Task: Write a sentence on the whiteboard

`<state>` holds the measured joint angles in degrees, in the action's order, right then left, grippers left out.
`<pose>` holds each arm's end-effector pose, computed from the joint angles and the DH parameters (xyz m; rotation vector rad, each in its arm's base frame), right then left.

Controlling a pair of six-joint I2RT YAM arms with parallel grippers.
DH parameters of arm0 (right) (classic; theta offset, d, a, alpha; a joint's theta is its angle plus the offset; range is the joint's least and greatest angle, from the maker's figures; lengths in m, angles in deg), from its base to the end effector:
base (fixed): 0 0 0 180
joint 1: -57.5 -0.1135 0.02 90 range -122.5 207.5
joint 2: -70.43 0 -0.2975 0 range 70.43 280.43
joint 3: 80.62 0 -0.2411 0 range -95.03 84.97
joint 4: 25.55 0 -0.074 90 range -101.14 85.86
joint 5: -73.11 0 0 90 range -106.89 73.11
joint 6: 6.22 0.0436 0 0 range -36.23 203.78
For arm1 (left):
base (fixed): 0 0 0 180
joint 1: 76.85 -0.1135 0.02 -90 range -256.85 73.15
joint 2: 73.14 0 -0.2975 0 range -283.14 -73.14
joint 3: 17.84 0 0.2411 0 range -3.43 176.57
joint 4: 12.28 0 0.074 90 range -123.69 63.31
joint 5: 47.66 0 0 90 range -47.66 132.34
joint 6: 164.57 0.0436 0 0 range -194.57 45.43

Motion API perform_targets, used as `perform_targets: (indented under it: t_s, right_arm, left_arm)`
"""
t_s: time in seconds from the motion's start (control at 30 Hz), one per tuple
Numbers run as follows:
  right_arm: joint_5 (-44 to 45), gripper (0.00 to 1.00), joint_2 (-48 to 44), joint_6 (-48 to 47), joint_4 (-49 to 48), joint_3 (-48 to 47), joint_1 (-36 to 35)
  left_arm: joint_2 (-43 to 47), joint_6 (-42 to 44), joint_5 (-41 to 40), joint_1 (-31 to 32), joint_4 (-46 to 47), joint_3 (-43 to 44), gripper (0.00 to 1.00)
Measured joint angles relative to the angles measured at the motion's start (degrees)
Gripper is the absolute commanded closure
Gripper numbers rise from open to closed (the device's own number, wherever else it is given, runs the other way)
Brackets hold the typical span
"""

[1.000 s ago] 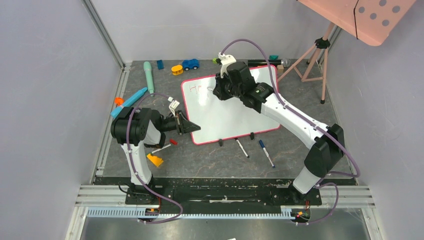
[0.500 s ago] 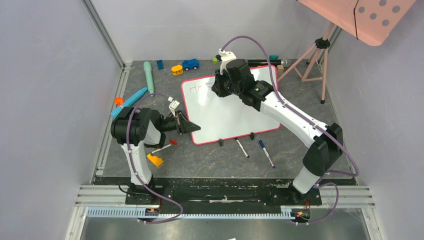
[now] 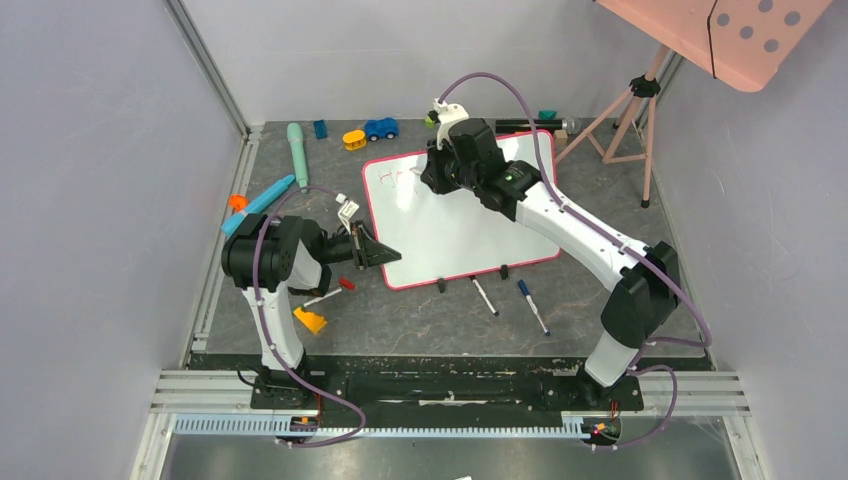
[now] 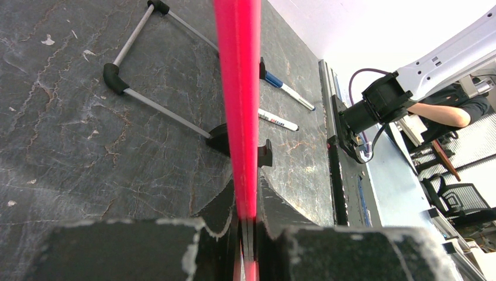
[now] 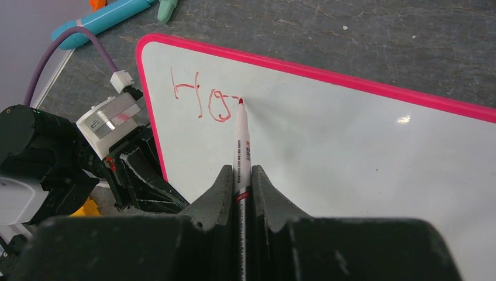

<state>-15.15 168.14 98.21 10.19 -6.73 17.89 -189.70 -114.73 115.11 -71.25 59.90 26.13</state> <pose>0.3112 0.2558 0.3895 -0.4375 2.0477 0.5507 0.3065 -0.0719 0.1489 0.5917 1.7272 -1.5691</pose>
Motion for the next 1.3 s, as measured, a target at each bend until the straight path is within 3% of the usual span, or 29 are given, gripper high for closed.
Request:
perform_targets:
  t_s: [1.3]
  right_arm:
    - [4.07,1.0,-0.81,-0.57,0.52,1.99,-0.28]
  left_arm:
    - [0.02,-0.02,-0.13,0.0,-0.13,-0.07,0.98]
